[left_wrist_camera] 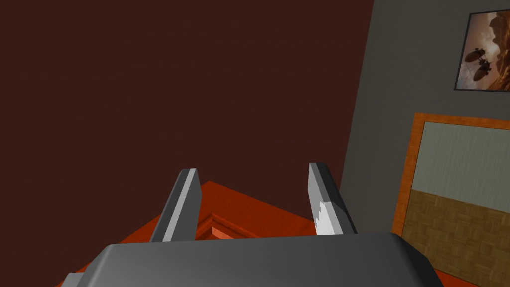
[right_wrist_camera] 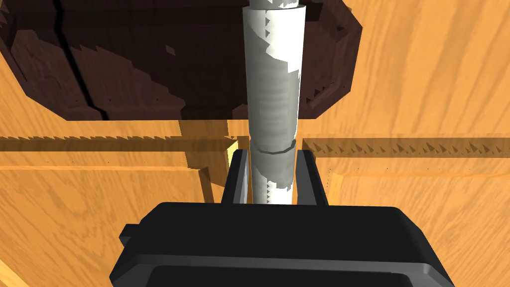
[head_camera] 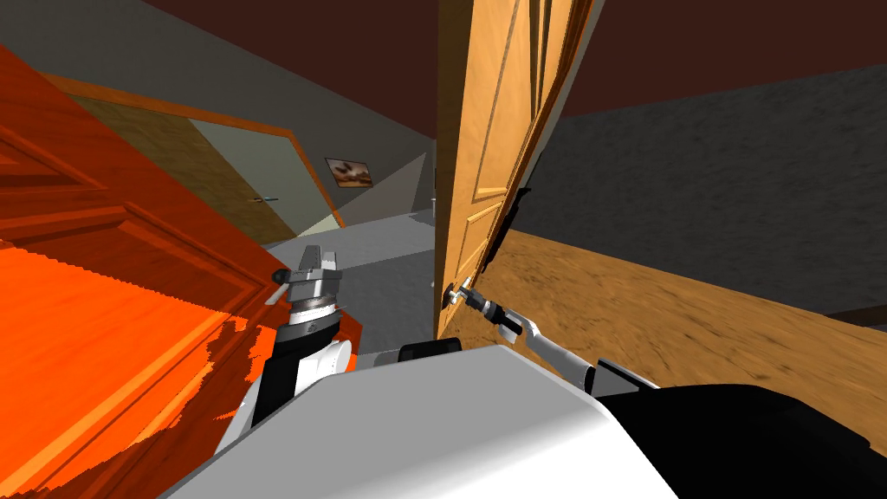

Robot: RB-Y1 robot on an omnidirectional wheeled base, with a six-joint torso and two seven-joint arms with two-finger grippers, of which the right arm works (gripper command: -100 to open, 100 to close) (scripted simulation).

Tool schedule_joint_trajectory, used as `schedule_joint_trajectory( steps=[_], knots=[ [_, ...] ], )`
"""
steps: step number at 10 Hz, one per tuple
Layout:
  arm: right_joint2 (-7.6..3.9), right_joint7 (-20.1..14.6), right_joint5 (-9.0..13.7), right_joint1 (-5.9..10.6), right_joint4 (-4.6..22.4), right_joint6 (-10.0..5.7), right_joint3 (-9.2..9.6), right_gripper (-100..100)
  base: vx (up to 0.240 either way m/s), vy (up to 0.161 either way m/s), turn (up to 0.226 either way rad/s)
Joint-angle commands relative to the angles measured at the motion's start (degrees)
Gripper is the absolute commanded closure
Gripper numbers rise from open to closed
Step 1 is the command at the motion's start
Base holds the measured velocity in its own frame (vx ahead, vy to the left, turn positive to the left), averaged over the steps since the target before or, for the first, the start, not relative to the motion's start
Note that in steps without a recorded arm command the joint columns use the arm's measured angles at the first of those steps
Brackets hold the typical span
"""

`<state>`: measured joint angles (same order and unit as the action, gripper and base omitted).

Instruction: Push the door open

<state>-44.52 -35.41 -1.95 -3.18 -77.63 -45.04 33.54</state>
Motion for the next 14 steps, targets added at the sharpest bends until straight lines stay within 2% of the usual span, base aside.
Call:
schedule_joint_trajectory(
  steps=[1,2,4,6,7,8,9,11,12,14],
  knots=[
    [-0.12,0.0,0.1,-0.07,0.0,-0.15,-0.12,100,0.0,0.0,0.0],
    [2.44,1.6,0.0,1.05,1.1,1.58,-1.17,100,0.031,0.054,-0.034],
    [5.24,3.4,0.1,2.27,2.4,3.4,-2.49,100,0.069,0.086,-0.032],
    [8.77,5.7,0.1,3.8,4.0,5.69,-4.17,100,0.073,0.096,-0.015],
    [8.77,5.7,0.1,3.8,4.0,5.69,-4.17,100,0.08,0.074,0.004],
    [10.75,7.0,0.2,4.67,4.9,6.98,-5.11,100,0.07,0.061,-0.004],
    [10.75,7.0,0.2,4.67,4.9,6.98,-5.11,100,0.051,0.044,0.004],
    [14.95,9.7,0.2,6.53,6.9,9.76,-7.13,100,0.075,0.053,-0.035],
    [15.03,9.7,0.2,6.53,6.9,9.76,-7.13,100,0.06,0.056,-0.01],
    [19.35,12.7,0.3,8.49,9.0,12.69,-9.27,100,0.058,0.067,-0.03]
  ],
)
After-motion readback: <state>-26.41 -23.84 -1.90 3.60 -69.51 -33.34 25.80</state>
